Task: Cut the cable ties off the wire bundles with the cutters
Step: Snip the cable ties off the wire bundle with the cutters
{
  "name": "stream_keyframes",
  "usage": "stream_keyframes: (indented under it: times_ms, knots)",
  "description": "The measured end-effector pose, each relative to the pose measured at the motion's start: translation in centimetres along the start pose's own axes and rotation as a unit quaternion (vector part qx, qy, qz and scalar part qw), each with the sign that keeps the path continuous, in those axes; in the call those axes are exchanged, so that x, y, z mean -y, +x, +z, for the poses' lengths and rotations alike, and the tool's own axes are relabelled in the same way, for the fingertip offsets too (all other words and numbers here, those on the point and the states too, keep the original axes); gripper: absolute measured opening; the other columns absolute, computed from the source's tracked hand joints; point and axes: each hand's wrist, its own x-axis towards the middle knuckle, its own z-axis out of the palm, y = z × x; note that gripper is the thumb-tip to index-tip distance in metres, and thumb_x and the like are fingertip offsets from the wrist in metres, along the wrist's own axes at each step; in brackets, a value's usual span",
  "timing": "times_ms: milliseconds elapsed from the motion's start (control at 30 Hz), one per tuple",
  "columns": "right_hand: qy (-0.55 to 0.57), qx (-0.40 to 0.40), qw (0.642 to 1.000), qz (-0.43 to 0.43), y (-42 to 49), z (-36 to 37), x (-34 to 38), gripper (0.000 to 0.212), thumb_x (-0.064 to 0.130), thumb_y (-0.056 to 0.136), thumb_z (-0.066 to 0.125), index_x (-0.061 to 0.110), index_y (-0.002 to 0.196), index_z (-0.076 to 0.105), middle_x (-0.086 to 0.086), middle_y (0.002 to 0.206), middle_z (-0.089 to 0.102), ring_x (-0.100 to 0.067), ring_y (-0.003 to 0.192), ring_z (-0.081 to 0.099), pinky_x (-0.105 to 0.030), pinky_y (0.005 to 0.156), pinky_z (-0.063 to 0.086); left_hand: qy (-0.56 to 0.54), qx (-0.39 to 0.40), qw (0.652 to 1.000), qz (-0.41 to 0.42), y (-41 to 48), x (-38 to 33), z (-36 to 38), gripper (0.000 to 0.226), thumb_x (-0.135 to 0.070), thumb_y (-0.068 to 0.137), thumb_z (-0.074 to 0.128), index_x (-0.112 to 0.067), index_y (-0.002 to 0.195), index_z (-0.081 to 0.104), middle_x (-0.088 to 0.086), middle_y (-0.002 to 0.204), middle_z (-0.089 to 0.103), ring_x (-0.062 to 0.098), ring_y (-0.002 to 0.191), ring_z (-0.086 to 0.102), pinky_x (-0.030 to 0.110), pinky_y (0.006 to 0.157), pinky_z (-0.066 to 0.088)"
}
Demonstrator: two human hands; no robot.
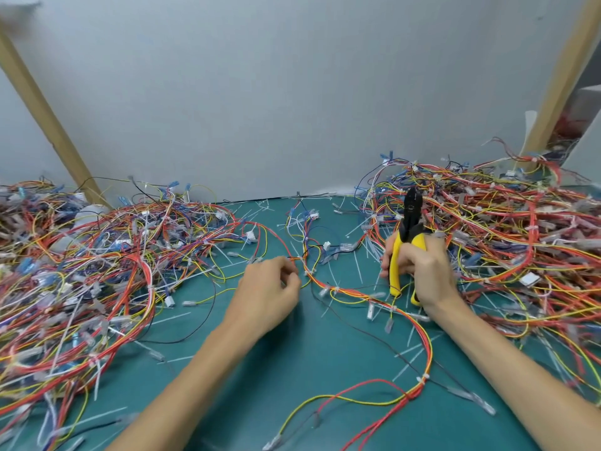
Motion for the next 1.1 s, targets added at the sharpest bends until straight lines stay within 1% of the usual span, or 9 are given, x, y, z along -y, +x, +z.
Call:
stream_keyframes:
  times_ms: [167,267,333,467,633,733,867,967,1100]
  knots:
    - [-0.015,0.009,1.0,0.007,0.0,-0.1,0.0,0.019,0.012,0.06,0.049,0.0,0.069,0.061,-0.014,0.062,0.059,-0.023,0.059,0.059,-0.037,0.056,0.055,0.085,-0.003,0.996,-0.004,0.9,-2.0,1.4,0.045,-0.044,0.095,0.046,-0.007,0.071,0.055,0.012,0.077,0.062,0.034,0.081,0.053,0.038,0.072,0.048]
    - [-0.019,0.012,1.0,0.008,0.0,-0.1,0.1,0.019,0.013,0.061,0.049,0.001,0.07,0.061,-0.012,0.061,0.06,-0.022,0.059,0.06,-0.038,0.056,0.056,0.157,0.008,0.986,-0.049,1.8,-2.9,2.0,0.055,-0.059,0.089,0.047,-0.006,0.091,0.06,0.013,0.098,0.062,0.035,0.098,0.054,0.04,0.081,0.045]
    - [-0.018,0.012,1.0,0.01,0.0,-0.1,0.0,0.017,0.013,0.061,0.05,0.003,0.068,0.062,-0.012,0.061,0.06,-0.022,0.06,0.06,-0.039,0.057,0.057,0.158,0.038,0.984,-0.076,2.4,-3.1,2.0,0.049,-0.052,0.085,0.058,-0.006,0.102,0.063,0.012,0.104,0.062,0.033,0.105,0.055,0.04,0.085,0.046]
    - [-0.021,0.011,1.0,0.011,0.2,-0.1,0.0,0.018,0.014,0.062,0.05,0.003,0.068,0.062,-0.012,0.061,0.061,-0.022,0.059,0.06,-0.039,0.057,0.057,0.07,0.101,0.984,-0.13,3.4,-3.1,0.9,0.021,-0.026,0.078,0.064,-0.005,0.08,0.071,0.01,0.075,0.062,0.03,0.085,0.06,0.029,0.069,0.047]
    - [-0.026,0.009,0.999,0.023,0.3,-0.2,-0.2,0.018,0.015,0.062,0.05,0.003,0.069,0.062,-0.014,0.062,0.062,-0.023,0.057,0.062,-0.044,0.06,0.056,0.068,0.094,0.986,-0.119,3.8,-2.5,-0.5,0.016,-0.014,0.08,0.068,-0.011,0.094,0.061,0.012,0.103,0.065,0.031,0.103,0.059,0.031,0.08,0.048]
    - [-0.025,0.01,0.999,0.022,0.3,-0.1,-0.1,0.021,0.015,0.062,0.05,-0.001,0.07,0.061,-0.014,0.062,0.062,-0.023,0.057,0.061,-0.044,0.059,0.056,0.175,0.087,0.979,-0.056,3.7,-2.2,-1.1,0.009,-0.02,0.08,0.068,-0.017,0.086,0.061,0.008,0.105,0.063,0.029,0.102,0.058,0.036,0.082,0.05]
    - [-0.022,0.01,0.999,0.023,0.2,0.0,0.1,0.023,0.014,0.062,0.049,-0.003,0.07,0.061,-0.013,0.061,0.061,-0.024,0.057,0.061,-0.039,0.056,0.055,0.237,-0.056,0.968,0.052,4.1,-3.0,-2.0,0.013,-0.028,0.087,0.058,-0.016,0.091,0.059,0.003,0.096,0.063,0.031,0.094,0.06,0.034,0.067,0.045]
    - [-0.014,0.008,0.999,0.028,0.1,0.0,0.3,0.024,0.014,0.061,0.048,-0.003,0.071,0.061,-0.012,0.06,0.06,-0.024,0.058,0.06,-0.031,0.051,0.053,0.254,-0.134,0.942,0.176,5.7,-3.7,-2.4,0.012,-0.017,0.095,0.049,-0.018,0.106,0.053,0.001,0.101,0.061,0.029,0.09,0.058,0.033,0.061,0.038]
    - [-0.017,0.008,0.999,0.028,0.0,0.1,0.4,0.024,0.015,0.062,0.048,-0.003,0.072,0.061,-0.011,0.061,0.061,-0.023,0.058,0.06,-0.032,0.053,0.054,0.343,0.013,0.893,0.29,8.3,-3.2,-2.2,0.039,0.004,0.089,0.047,-0.022,0.117,0.055,-0.003,0.112,0.062,0.024,0.103,0.053,0.031,0.072,0.035]
